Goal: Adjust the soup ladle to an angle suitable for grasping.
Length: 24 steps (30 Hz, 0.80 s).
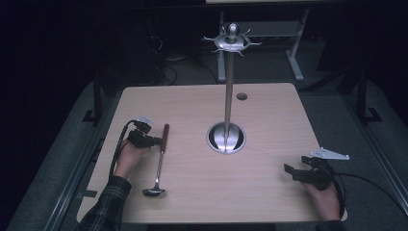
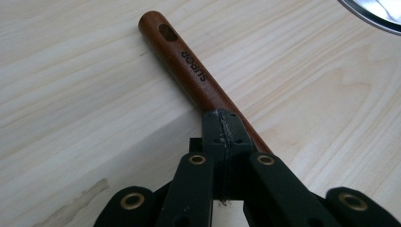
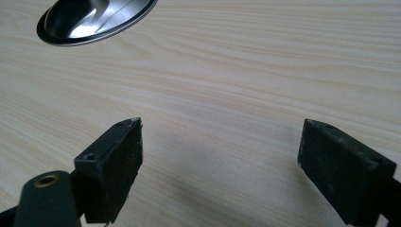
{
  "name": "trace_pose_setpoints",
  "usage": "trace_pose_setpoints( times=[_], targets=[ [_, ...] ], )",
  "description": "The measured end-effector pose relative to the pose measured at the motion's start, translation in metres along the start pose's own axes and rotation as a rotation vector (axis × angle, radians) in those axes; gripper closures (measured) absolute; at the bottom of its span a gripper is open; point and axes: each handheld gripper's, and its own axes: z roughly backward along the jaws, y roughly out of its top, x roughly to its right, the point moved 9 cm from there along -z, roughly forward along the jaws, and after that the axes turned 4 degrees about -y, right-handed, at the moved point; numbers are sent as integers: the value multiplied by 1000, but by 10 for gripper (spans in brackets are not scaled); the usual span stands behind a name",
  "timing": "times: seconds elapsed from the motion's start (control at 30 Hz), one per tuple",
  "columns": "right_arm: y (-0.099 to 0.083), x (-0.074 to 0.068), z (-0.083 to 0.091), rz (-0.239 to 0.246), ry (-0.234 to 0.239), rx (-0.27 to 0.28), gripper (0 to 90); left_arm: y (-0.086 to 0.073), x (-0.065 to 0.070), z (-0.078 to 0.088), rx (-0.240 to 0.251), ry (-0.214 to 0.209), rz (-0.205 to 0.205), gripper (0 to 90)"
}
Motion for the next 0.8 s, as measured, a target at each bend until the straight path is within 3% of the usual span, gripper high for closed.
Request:
trace_pose_setpoints(
  times=[0.4,0.6,0.8],
  targets=[
    [0,1,0,-8,1,-1,146,13,19,-13,-53,-35,-57,900],
    [0,0,0,-7,0,-2,145,15,26,-20,-50,-54,-48,900],
    [0,0,0,-9,0,-5,145,20,38,-25,-73,-68,-93,900]
  ],
)
